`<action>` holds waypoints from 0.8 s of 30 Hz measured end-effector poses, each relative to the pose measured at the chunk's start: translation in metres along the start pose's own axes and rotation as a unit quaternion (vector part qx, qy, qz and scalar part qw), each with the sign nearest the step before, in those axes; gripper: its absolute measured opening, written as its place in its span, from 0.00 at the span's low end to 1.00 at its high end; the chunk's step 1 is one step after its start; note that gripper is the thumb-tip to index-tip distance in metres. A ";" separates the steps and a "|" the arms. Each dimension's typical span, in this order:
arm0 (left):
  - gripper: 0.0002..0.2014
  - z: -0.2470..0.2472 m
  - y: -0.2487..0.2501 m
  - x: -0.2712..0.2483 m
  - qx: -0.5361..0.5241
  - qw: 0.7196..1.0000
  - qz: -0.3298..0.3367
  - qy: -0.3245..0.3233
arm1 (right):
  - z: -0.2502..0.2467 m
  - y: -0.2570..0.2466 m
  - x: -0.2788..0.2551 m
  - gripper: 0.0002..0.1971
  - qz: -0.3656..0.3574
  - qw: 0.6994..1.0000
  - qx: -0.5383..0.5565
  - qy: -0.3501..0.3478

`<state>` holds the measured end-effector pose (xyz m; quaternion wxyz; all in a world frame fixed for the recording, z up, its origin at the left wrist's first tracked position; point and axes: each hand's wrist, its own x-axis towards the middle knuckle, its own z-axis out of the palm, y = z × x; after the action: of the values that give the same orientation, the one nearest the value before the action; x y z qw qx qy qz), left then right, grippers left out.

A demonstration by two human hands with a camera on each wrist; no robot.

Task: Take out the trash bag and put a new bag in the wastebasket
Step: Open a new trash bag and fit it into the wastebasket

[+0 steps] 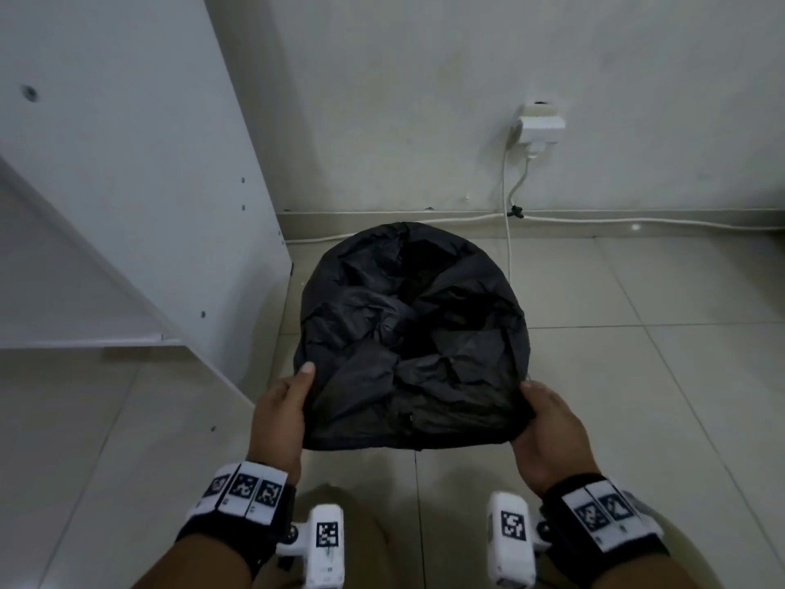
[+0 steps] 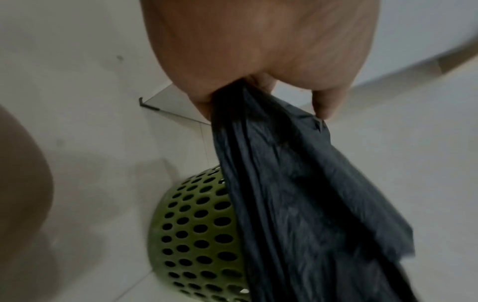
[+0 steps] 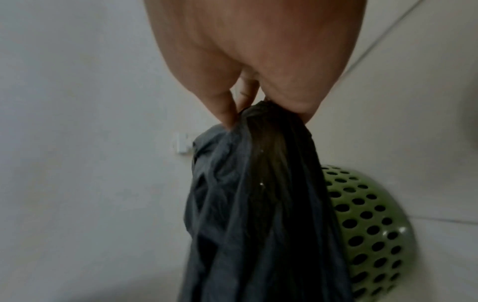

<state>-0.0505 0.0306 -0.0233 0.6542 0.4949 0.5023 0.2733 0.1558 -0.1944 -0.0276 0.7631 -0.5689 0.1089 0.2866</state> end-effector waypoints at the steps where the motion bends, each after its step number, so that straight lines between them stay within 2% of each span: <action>1: 0.26 0.001 -0.002 -0.002 0.057 0.997 0.047 -0.008 | 0.004 0.002 -0.005 0.05 -0.032 0.997 -0.067 0.001; 3: 0.27 0.006 -0.009 -0.004 0.191 0.974 0.121 -0.024 | 0.012 0.006 -0.017 0.15 -0.076 0.982 -0.169 -0.025; 5: 0.22 0.010 -0.014 -0.005 0.287 0.948 0.137 -0.025 | 0.021 0.009 -0.029 0.19 -0.107 0.958 -0.256 -0.070; 8: 0.19 0.018 -0.018 -0.010 0.348 0.922 0.167 -0.037 | 0.036 0.011 -0.041 0.10 -0.136 0.931 -0.319 -0.114; 10: 0.17 0.022 -0.021 -0.009 0.360 0.913 0.189 -0.044 | 0.042 0.014 -0.040 0.07 -0.145 0.920 -0.347 -0.109; 13: 0.21 0.030 -0.018 -0.007 0.335 0.923 0.180 -0.052 | 0.048 0.017 -0.034 0.10 -0.146 0.909 -0.379 -0.089; 16: 0.25 0.037 -0.012 -0.006 0.295 0.943 0.153 -0.033 | 0.057 0.016 -0.031 0.17 -0.129 0.917 -0.370 -0.078; 20: 0.24 0.038 -0.004 -0.007 0.257 0.960 0.102 -0.037 | 0.065 0.018 -0.027 0.13 -0.107 0.934 -0.339 -0.046; 21: 0.24 0.037 -0.003 -0.007 0.247 0.963 0.098 -0.045 | 0.066 0.018 -0.028 0.16 -0.118 0.931 -0.345 -0.027; 24: 0.21 0.036 -0.005 -0.004 0.231 0.968 0.087 -0.055 | 0.069 0.021 -0.027 0.40 -0.111 0.940 -0.314 0.066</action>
<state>-0.0196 0.0117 -0.0261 0.5225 0.6885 0.4702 0.1786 0.1114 -0.1346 -0.0083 0.5634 -0.8060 -0.0006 0.1814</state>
